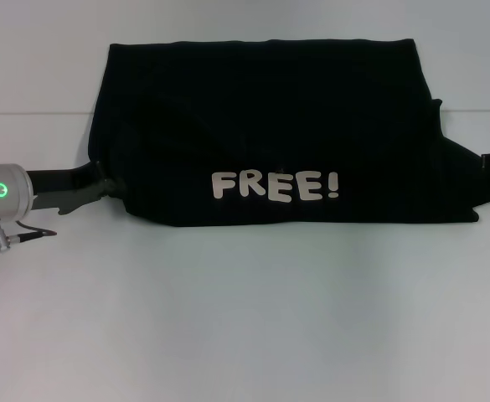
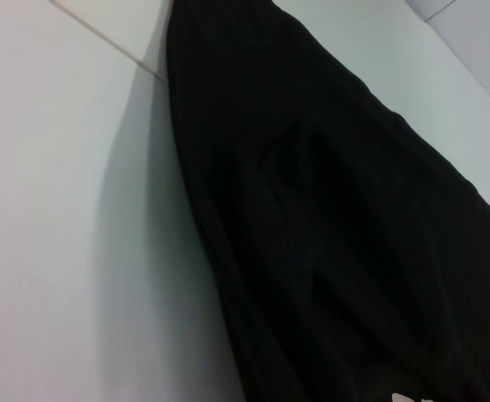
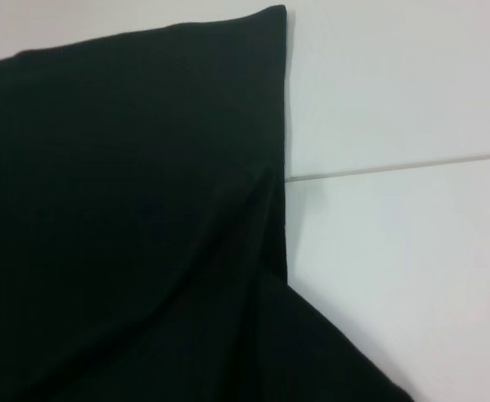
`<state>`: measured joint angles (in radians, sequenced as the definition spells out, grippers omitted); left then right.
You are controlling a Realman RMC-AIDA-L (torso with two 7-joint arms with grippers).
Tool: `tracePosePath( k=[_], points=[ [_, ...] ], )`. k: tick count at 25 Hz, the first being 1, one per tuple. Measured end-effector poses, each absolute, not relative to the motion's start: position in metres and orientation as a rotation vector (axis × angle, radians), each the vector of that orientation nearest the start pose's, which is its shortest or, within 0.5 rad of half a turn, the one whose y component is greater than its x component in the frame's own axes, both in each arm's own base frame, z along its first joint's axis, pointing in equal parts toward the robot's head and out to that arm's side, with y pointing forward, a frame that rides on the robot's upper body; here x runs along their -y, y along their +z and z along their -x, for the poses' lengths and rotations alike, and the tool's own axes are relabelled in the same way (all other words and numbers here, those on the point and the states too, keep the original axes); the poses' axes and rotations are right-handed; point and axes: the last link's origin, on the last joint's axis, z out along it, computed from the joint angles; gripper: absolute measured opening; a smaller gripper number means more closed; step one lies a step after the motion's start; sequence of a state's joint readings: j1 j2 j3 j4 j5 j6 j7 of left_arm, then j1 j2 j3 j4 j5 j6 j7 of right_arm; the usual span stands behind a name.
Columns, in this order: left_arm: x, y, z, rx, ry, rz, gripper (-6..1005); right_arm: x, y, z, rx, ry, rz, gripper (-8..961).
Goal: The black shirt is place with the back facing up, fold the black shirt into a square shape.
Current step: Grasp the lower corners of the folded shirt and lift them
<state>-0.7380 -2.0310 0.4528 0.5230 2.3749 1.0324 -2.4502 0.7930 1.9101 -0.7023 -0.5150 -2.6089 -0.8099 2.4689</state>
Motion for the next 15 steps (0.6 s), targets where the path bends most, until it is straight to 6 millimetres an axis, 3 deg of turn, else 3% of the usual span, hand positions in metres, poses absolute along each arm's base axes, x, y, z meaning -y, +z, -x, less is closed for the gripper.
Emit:
tracePosePath(
  k=[15],
  points=[
    [-0.414, 0.016, 0.298, -2.54, 0.787, -2.481, 0, -0.448, 0.052, -0.326, -1.375, 0.044, 1.808, 899]
  ],
)
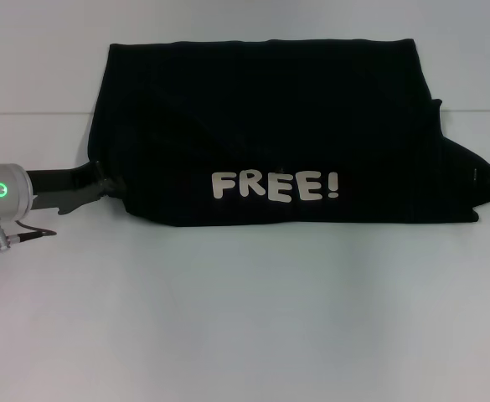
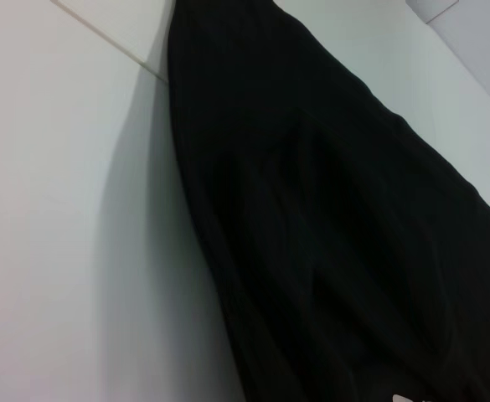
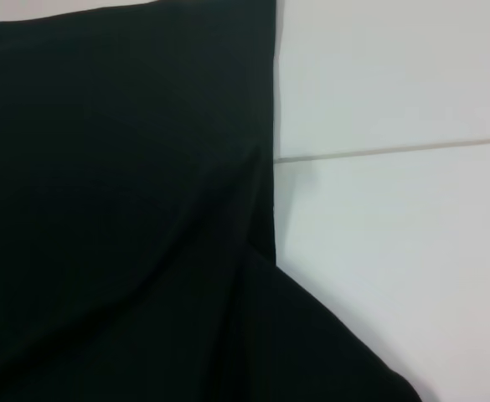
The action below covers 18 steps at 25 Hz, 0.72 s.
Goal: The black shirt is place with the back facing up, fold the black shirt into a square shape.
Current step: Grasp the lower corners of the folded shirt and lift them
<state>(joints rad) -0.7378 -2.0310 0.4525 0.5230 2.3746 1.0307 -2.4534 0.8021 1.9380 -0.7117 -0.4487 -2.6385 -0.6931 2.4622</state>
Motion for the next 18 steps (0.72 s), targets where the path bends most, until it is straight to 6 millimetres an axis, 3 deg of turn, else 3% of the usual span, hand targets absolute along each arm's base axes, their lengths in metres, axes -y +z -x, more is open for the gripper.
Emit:
tracePosePath(
  k=[18],
  points=[
    [-0.4139, 0.0173, 0.2981, -2.537, 0.81, -2.476, 0, -0.4464, 0.0424, -0.326, -1.4, 0.054, 1.808, 899]
  ],
)
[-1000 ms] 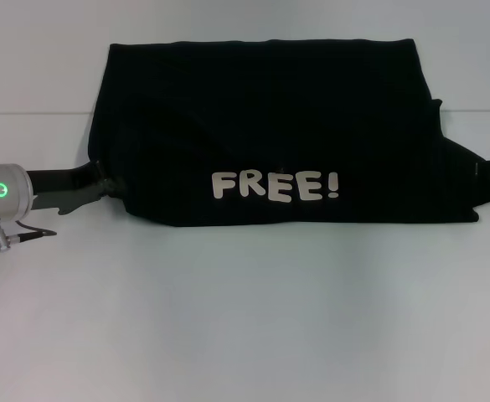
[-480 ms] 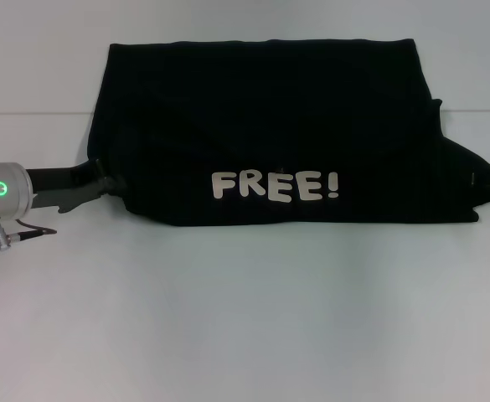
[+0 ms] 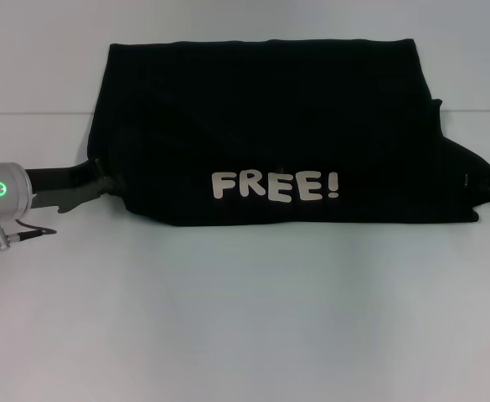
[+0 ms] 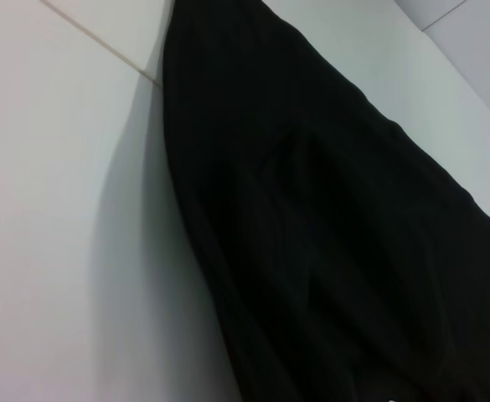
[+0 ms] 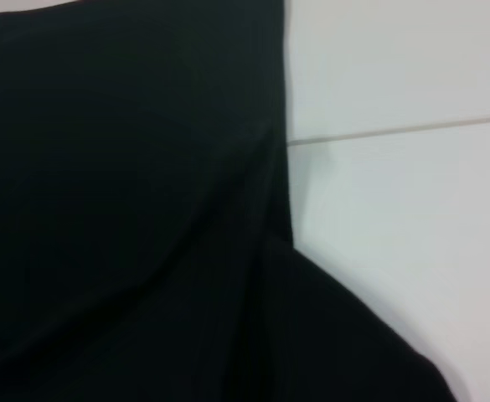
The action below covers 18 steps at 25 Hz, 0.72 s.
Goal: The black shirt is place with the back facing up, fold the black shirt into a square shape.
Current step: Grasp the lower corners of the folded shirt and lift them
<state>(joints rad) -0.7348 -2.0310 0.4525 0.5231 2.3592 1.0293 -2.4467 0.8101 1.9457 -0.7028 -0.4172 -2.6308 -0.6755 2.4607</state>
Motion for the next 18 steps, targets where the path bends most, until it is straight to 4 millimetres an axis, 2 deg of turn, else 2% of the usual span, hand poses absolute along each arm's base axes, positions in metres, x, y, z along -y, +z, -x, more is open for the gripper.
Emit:
tracePosePath(
  k=[10, 18],
  points=[
    [-0.413, 0.016, 0.298, -2.537, 0.811, -2.47, 1, -0.45, 0.028, -0.311, -1.395, 0.053, 1.865, 898],
    [-0.411, 0.015, 0.299, -2.543, 0.819, -2.457, 1, -0.452, 0.025, -0.301, -1.392, 0.059, 1.898, 898]
  ],
)
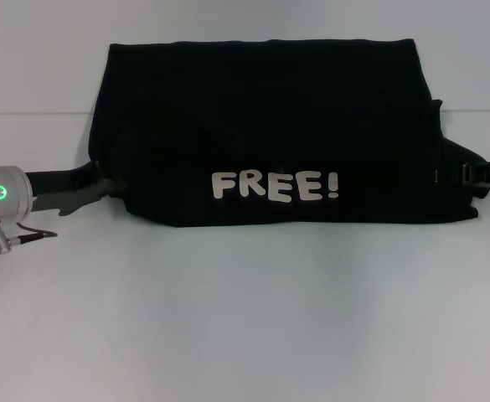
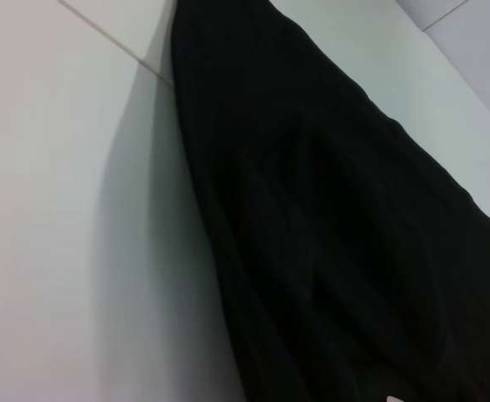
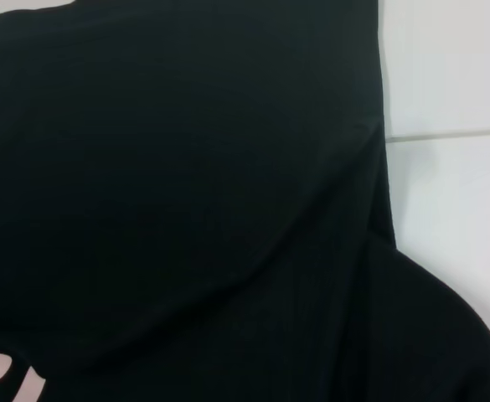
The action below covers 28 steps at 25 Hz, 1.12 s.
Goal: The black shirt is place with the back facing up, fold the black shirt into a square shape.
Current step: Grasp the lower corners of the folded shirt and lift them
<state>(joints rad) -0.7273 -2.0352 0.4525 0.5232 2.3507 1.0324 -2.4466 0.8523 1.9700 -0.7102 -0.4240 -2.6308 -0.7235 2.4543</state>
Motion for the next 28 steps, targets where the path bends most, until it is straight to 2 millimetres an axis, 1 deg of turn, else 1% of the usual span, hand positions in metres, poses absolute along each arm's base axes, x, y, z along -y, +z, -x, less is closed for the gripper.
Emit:
tracePosePath(
  k=[5, 11, 16, 19, 23, 28],
  points=[
    [-0.411, 0.015, 0.299, -2.543, 0.824, -2.455, 0, -0.455, 0.024, -0.295, -1.384, 0.068, 1.911, 898],
    [-0.412, 0.016, 0.299, -2.541, 0.825, -2.459, 0, -0.456, 0.022, -0.293, -1.375, 0.068, 1.916, 898],
    [-0.412, 0.017, 0.3, -2.546, 0.825, -2.458, 0, -0.455, 0.035, -0.3, -1.366, 0.083, 1.885, 898],
    [-0.412, 0.018, 0.3, -2.546, 0.825, -2.459, 0, -0.455, 0.039, -0.302, -1.366, 0.103, 1.873, 898],
    [-0.412, 0.018, 0.3, -2.546, 0.825, -2.457, 0, -0.455, 0.041, -0.305, -1.349, 0.099, 1.857, 898],
    [-0.413, 0.018, 0.299, -2.542, 0.827, -2.459, 1, -0.455, 0.036, -0.308, -1.317, 0.094, 1.835, 899]
  ],
)
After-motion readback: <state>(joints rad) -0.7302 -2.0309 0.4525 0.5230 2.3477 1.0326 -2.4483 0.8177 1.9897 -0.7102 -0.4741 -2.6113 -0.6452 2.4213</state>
